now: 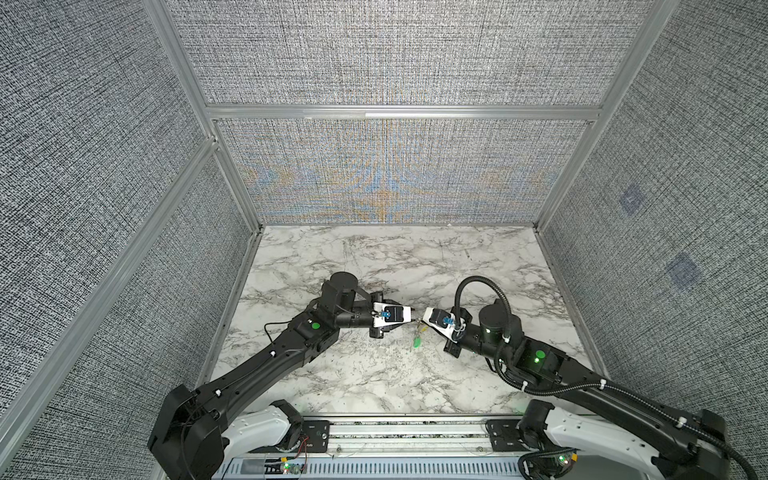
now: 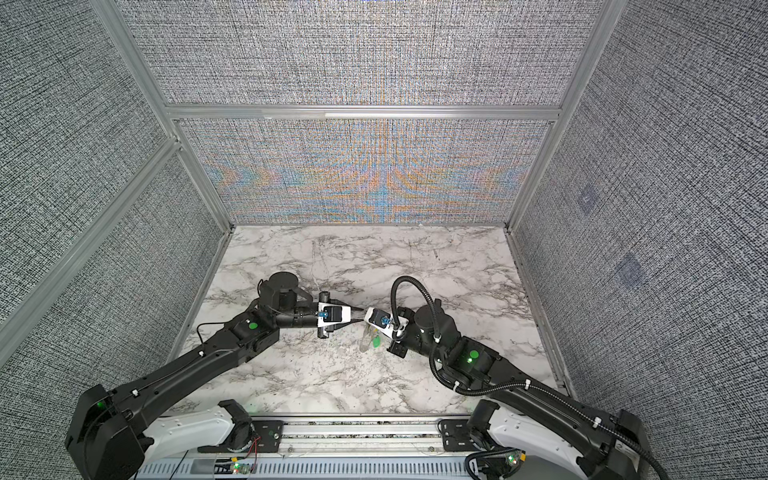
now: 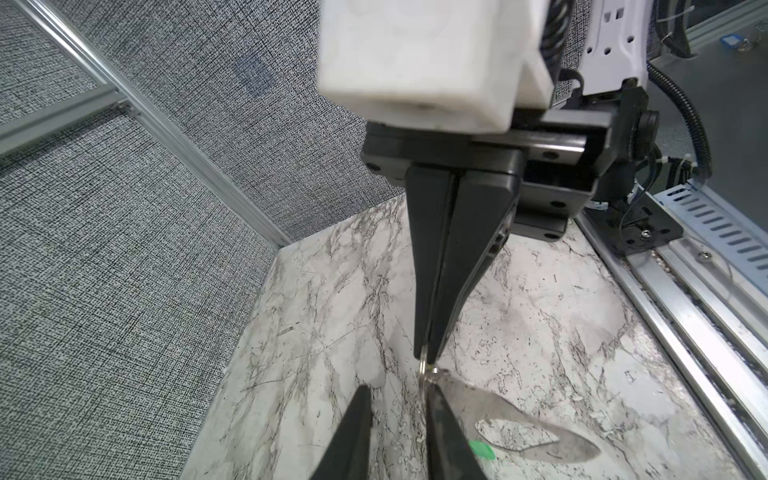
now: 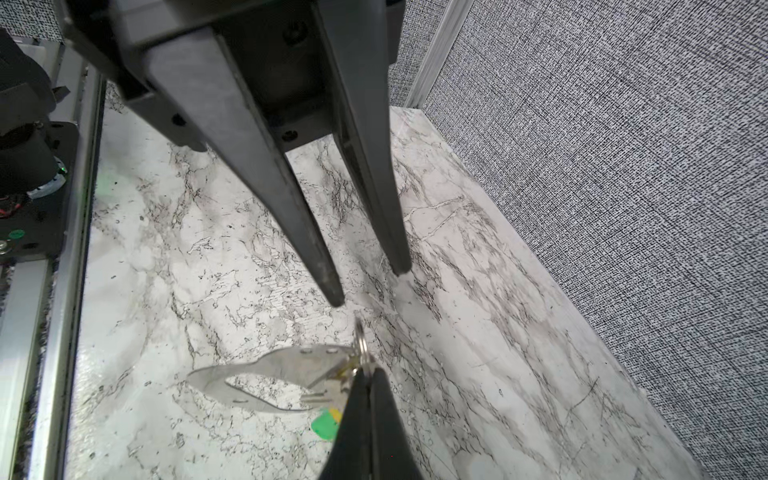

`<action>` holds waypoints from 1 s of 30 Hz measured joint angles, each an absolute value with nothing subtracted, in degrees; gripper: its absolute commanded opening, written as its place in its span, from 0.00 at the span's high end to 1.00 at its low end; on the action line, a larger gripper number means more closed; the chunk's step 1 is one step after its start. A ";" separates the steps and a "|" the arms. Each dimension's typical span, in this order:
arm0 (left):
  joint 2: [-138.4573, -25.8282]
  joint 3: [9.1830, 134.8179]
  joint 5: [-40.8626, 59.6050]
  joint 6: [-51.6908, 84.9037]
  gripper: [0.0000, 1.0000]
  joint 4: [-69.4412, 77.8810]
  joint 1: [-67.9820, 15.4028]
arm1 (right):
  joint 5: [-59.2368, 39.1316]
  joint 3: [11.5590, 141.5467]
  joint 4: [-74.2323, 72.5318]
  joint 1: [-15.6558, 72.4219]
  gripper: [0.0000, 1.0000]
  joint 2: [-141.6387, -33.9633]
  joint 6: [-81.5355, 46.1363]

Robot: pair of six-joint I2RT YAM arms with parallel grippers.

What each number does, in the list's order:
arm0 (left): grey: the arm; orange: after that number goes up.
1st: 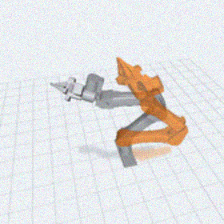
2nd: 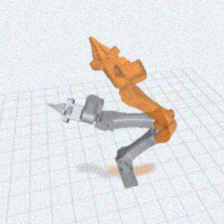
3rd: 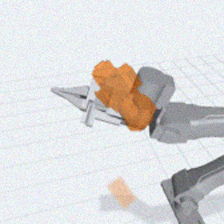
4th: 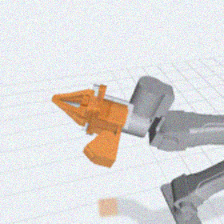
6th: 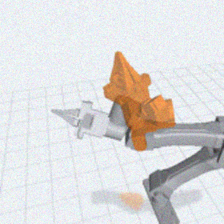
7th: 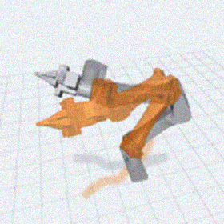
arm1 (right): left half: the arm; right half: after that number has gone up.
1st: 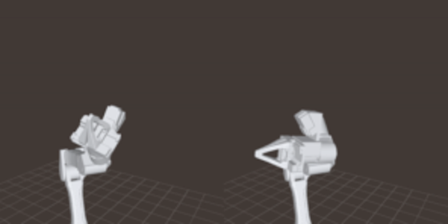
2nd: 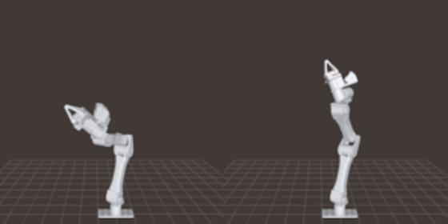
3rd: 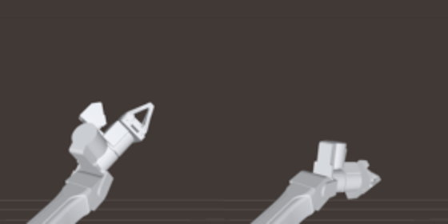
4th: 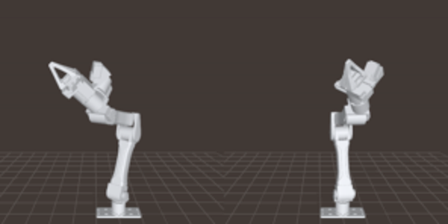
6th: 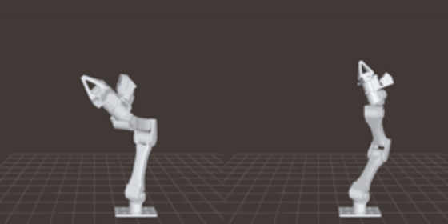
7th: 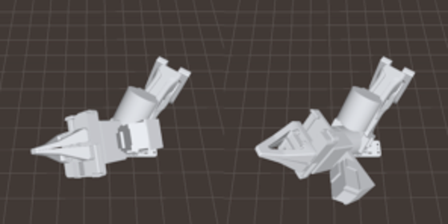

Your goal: Remove the keys from the keyring

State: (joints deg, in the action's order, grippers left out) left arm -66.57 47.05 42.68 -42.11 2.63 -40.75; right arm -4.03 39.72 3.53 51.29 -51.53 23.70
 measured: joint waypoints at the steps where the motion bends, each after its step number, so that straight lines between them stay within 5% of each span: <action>1: -66.87 47.75 42.70 -42.98 0.75 1.50 -40.88 | -4.14 40.29 4.23 51.27 1.00 -51.86 23.73; 30: -71.61 52.66 42.65 -50.68 0.82 -8.67 -42.59 | -5.85 47.16 15.57 50.83 1.00 -56.77 24.77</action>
State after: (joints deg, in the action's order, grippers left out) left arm -71.61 52.66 42.65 -50.68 -8.67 -42.59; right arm -5.85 47.16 15.57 50.83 -56.77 24.77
